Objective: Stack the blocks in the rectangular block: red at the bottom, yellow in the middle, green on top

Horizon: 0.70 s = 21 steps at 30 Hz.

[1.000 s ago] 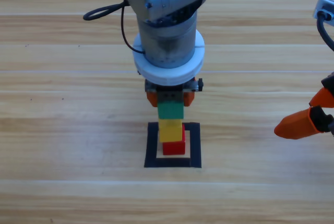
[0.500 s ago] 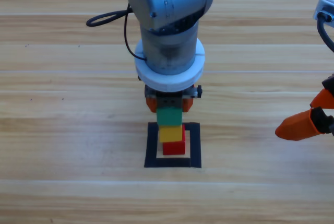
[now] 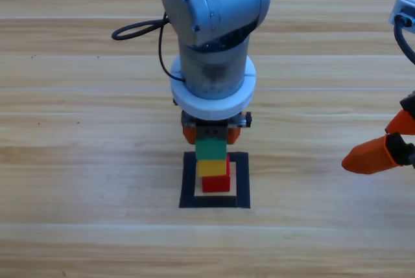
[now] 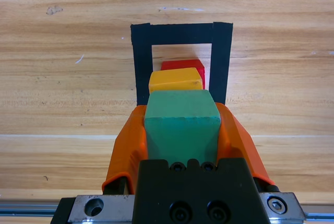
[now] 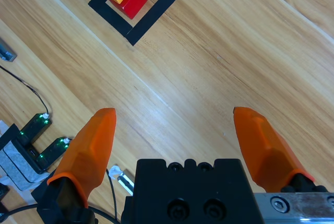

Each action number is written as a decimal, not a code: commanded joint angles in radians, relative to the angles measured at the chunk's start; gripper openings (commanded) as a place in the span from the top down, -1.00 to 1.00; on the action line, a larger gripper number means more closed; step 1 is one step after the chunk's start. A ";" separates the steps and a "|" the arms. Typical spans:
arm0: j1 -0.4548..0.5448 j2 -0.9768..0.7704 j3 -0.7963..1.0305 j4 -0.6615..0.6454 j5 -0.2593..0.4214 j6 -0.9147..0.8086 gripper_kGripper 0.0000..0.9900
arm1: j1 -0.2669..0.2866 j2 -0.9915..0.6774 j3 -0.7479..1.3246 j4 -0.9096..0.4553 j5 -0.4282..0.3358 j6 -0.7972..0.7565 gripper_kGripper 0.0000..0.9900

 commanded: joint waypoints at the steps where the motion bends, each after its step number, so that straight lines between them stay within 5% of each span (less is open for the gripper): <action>1: -0.020 0.057 0.015 -0.017 0.010 0.003 0.75 | -0.022 0.011 -0.004 0.013 -0.011 0.005 -1.00; 4: -0.020 0.058 0.012 -0.017 0.012 0.003 0.64 | -0.022 0.011 -0.004 0.013 -0.011 0.005 -1.00; 6: -0.020 0.060 0.007 -0.017 0.013 0.004 0.32 | -0.022 0.013 -0.004 0.013 -0.011 0.005 -1.00; 8: -0.022 0.057 0.004 -0.017 0.013 0.001 -0.71 | -0.022 0.013 -0.004 0.013 -0.011 0.005 -1.00; 9: -0.023 0.055 0.004 -0.017 0.015 -0.002 -0.95 | -0.022 0.013 -0.004 0.013 -0.011 0.005 -1.00; 21: -0.060 0.007 -0.057 0.025 0.056 -0.019 -1.00 | -0.022 0.011 -0.010 0.023 -0.011 0.003 -1.00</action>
